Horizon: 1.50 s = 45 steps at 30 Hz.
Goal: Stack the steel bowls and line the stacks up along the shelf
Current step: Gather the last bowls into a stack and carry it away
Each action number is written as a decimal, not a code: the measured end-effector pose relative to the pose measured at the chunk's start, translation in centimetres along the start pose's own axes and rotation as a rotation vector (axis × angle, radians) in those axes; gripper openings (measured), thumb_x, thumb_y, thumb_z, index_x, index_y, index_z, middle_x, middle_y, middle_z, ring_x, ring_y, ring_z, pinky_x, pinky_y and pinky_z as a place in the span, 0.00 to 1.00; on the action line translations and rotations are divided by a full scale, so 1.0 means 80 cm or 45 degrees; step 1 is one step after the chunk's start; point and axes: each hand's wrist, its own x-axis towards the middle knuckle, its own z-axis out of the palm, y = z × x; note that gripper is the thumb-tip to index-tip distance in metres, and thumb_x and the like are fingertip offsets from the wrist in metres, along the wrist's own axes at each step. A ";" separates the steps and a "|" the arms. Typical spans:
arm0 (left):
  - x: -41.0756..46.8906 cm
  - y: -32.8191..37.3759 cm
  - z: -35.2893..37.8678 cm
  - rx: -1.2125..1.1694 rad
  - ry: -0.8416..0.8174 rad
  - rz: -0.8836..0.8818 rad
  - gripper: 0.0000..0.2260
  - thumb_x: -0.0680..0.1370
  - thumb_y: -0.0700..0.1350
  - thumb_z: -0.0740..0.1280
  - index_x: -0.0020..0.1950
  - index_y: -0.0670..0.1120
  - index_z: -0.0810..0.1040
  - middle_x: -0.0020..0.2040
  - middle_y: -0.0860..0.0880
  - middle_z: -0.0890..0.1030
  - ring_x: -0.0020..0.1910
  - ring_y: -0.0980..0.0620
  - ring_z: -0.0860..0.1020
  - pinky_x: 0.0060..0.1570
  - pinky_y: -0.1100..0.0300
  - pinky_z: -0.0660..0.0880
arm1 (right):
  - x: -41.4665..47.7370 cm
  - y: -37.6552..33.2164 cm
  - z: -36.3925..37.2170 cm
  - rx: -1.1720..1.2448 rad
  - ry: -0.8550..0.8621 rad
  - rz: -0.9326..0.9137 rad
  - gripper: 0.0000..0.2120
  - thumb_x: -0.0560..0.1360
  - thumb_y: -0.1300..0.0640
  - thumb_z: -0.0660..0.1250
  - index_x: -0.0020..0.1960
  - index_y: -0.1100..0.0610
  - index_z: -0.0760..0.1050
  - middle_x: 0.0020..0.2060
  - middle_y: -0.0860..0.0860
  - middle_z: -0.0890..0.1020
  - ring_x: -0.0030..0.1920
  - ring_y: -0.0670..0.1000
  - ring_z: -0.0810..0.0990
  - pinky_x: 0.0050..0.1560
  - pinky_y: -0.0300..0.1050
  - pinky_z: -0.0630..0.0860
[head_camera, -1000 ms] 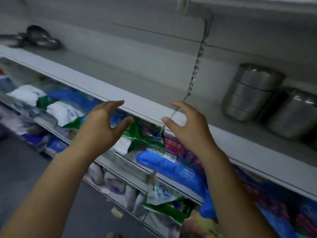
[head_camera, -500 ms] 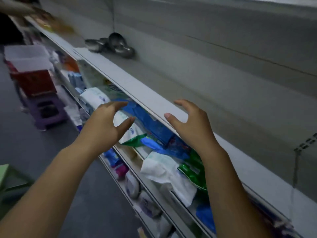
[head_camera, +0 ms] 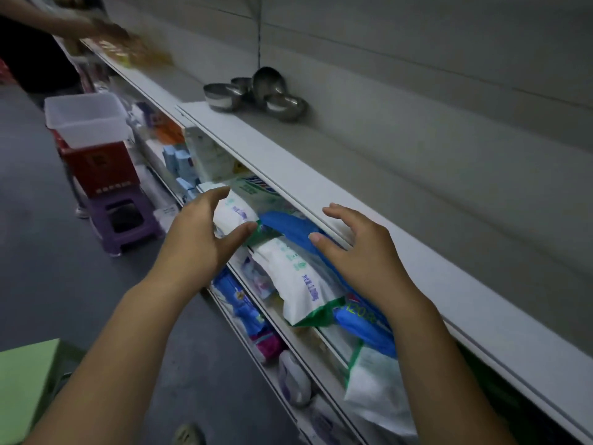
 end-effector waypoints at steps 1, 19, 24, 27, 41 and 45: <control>0.019 -0.013 -0.004 0.001 -0.012 0.006 0.33 0.76 0.57 0.72 0.76 0.46 0.69 0.74 0.47 0.73 0.73 0.47 0.70 0.70 0.52 0.67 | 0.017 -0.003 0.012 -0.006 0.015 0.010 0.23 0.76 0.47 0.74 0.69 0.48 0.76 0.71 0.43 0.75 0.67 0.36 0.70 0.57 0.13 0.56; 0.335 -0.212 -0.051 -0.059 -0.256 0.156 0.32 0.77 0.57 0.70 0.78 0.50 0.65 0.76 0.49 0.69 0.75 0.49 0.67 0.72 0.51 0.66 | 0.286 -0.079 0.195 -0.057 0.258 0.243 0.23 0.76 0.47 0.73 0.69 0.49 0.76 0.69 0.42 0.76 0.63 0.37 0.71 0.59 0.22 0.60; 0.404 -0.240 -0.027 -0.176 -0.257 0.182 0.37 0.77 0.59 0.71 0.81 0.54 0.57 0.79 0.51 0.65 0.76 0.52 0.65 0.73 0.50 0.67 | 0.373 -0.072 0.225 -0.115 0.299 0.266 0.24 0.76 0.47 0.73 0.70 0.51 0.75 0.68 0.46 0.77 0.64 0.42 0.72 0.51 0.16 0.57; 0.459 -0.254 -0.016 -0.144 -0.267 0.213 0.39 0.76 0.60 0.71 0.82 0.53 0.55 0.80 0.51 0.62 0.78 0.52 0.63 0.74 0.47 0.67 | 0.425 -0.071 0.237 -0.114 0.338 0.288 0.25 0.77 0.46 0.72 0.72 0.51 0.73 0.68 0.46 0.76 0.66 0.43 0.72 0.57 0.29 0.62; 0.647 -0.275 0.052 -0.669 -0.239 0.223 0.40 0.70 0.63 0.75 0.77 0.56 0.62 0.75 0.53 0.68 0.73 0.54 0.68 0.73 0.50 0.68 | 0.515 -0.072 0.239 -0.333 0.528 0.498 0.28 0.74 0.45 0.74 0.72 0.48 0.72 0.68 0.48 0.75 0.68 0.49 0.73 0.55 0.32 0.63; 0.676 -0.272 0.069 -0.849 -0.245 0.154 0.34 0.74 0.61 0.72 0.76 0.55 0.64 0.73 0.51 0.71 0.70 0.55 0.72 0.71 0.55 0.71 | 0.551 -0.074 0.231 -0.389 0.597 0.628 0.35 0.70 0.45 0.77 0.73 0.48 0.68 0.69 0.50 0.73 0.69 0.53 0.72 0.58 0.37 0.67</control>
